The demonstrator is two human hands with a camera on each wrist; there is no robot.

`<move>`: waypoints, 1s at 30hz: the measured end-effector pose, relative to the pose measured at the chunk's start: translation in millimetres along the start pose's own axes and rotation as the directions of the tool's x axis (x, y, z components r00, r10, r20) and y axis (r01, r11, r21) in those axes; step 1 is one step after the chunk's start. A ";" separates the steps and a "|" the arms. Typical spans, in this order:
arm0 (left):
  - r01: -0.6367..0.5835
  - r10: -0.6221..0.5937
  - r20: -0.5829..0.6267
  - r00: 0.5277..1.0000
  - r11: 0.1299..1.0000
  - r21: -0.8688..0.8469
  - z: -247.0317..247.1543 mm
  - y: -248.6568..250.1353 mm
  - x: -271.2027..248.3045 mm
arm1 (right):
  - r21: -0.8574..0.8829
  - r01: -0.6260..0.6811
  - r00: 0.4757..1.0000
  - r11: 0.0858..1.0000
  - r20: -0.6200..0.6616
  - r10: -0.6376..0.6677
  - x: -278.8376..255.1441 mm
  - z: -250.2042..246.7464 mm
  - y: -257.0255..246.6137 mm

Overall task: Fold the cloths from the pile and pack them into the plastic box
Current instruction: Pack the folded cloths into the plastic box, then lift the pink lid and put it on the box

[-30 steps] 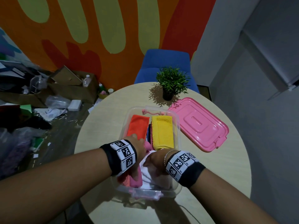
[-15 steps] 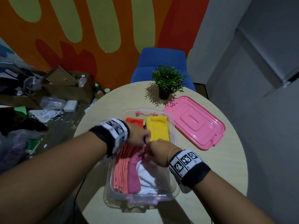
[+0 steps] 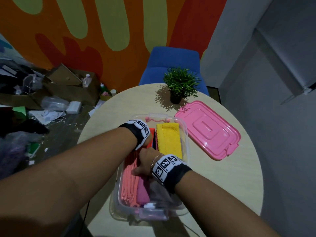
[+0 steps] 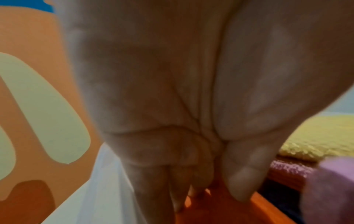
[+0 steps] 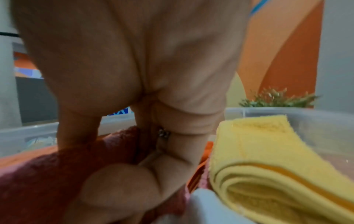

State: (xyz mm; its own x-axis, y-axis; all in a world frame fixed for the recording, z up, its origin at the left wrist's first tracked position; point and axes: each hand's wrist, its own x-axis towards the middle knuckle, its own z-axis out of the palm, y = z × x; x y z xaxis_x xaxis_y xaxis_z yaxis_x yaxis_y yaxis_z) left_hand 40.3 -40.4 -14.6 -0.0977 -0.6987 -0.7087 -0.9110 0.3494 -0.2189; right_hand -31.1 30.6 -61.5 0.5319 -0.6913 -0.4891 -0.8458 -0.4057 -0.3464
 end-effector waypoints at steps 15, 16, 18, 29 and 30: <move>-0.193 -0.047 -0.483 0.875 0.879 -0.435 23.6 -38.6 31.6 | 0.288 -0.133 0.990 0.948 0.000 0.138 -34.1 -41.0 44.8; -0.169 -0.140 -0.556 0.820 0.868 -0.467 23.2 -42.2 24.6 | 0.265 -0.153 0.984 0.952 -0.052 0.173 -36.7 -49.5 58.3; -0.032 -0.315 -0.577 0.754 0.859 -0.511 28.9 -40.6 15.8 | 0.197 -0.217 0.949 0.956 -0.186 0.254 -41.8 -57.9 85.8; 0.023 -0.355 -0.351 0.866 0.732 -0.681 15.6 -28.0 53.7 | 0.258 -0.580 0.717 0.773 -0.288 0.635 -51.9 -2.5 226.0; -0.025 -0.333 -0.370 0.867 0.714 -0.700 9.0 -26.5 56.2 | 0.234 -0.597 0.714 0.767 -0.279 0.642 -50.1 5.9 234.8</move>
State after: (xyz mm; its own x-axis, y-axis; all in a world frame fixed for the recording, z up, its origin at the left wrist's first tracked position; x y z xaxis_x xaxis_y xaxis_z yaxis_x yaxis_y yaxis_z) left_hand 62.6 -83.3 -54.7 0.0704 -0.9534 -0.2934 -0.9283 -0.1703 0.3305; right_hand -256.1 -26.5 -123.0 -0.1743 -0.9210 -0.3484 -0.9568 0.2421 -0.1612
